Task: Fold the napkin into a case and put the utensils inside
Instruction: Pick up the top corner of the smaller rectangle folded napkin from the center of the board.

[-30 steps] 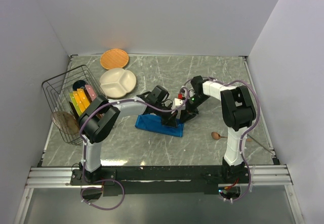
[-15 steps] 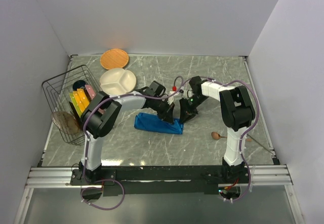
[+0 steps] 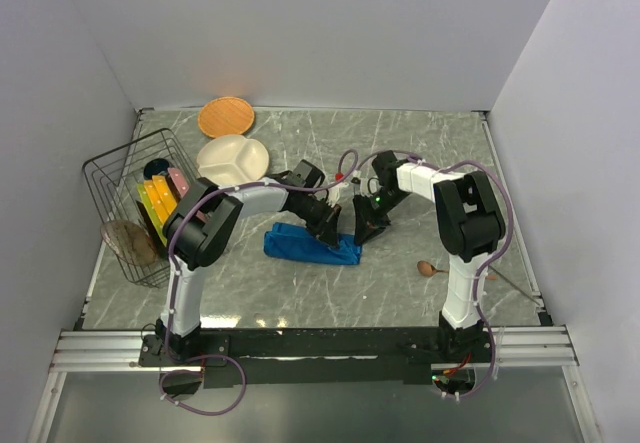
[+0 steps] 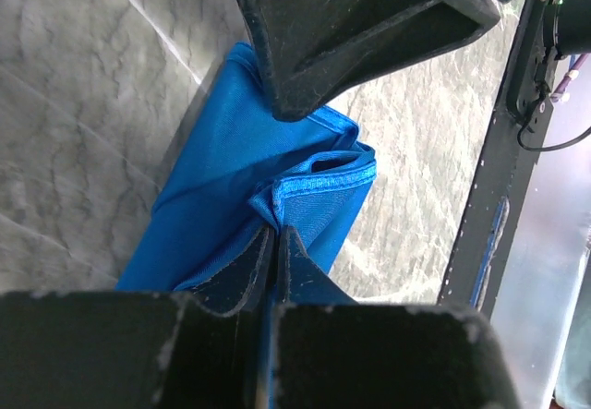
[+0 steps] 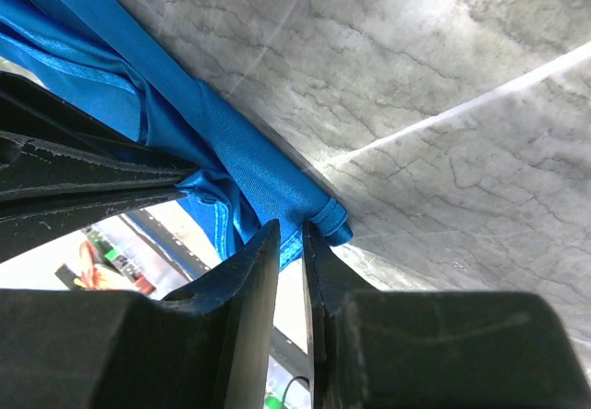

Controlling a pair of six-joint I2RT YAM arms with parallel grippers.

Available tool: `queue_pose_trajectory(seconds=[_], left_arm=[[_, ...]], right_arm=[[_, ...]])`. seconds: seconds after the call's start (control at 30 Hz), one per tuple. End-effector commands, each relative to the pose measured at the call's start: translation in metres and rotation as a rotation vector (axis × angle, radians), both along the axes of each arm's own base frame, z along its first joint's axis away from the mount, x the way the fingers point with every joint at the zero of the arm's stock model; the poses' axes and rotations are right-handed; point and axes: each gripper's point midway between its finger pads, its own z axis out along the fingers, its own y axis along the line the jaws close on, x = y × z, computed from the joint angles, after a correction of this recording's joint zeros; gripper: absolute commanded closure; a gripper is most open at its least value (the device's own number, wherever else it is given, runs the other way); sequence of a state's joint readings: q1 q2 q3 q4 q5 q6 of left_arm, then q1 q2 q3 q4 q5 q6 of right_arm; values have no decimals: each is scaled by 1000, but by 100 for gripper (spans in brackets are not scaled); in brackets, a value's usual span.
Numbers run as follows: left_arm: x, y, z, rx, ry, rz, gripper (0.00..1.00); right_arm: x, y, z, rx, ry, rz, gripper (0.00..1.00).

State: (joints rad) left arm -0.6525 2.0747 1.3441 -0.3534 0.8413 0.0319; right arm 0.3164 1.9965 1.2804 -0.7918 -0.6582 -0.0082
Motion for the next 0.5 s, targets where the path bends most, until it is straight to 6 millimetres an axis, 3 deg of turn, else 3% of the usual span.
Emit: queue_pose_trajectory(seconds=[0.0,0.17,0.3,0.47], left_arm=[[-8,1,6,6,44,3,99],[-9,2,-3,42,97,28,99],[-8,1,-7,52,118,30,99],[-8,1,-9,52,127,26,99]], right_arm=[[4,-3,0,-34,-97,42,77],[5,2,8,-13,-124,49,79],[15,12,31,38,-215,38,79],[18,20,45,53,-316,44,79]])
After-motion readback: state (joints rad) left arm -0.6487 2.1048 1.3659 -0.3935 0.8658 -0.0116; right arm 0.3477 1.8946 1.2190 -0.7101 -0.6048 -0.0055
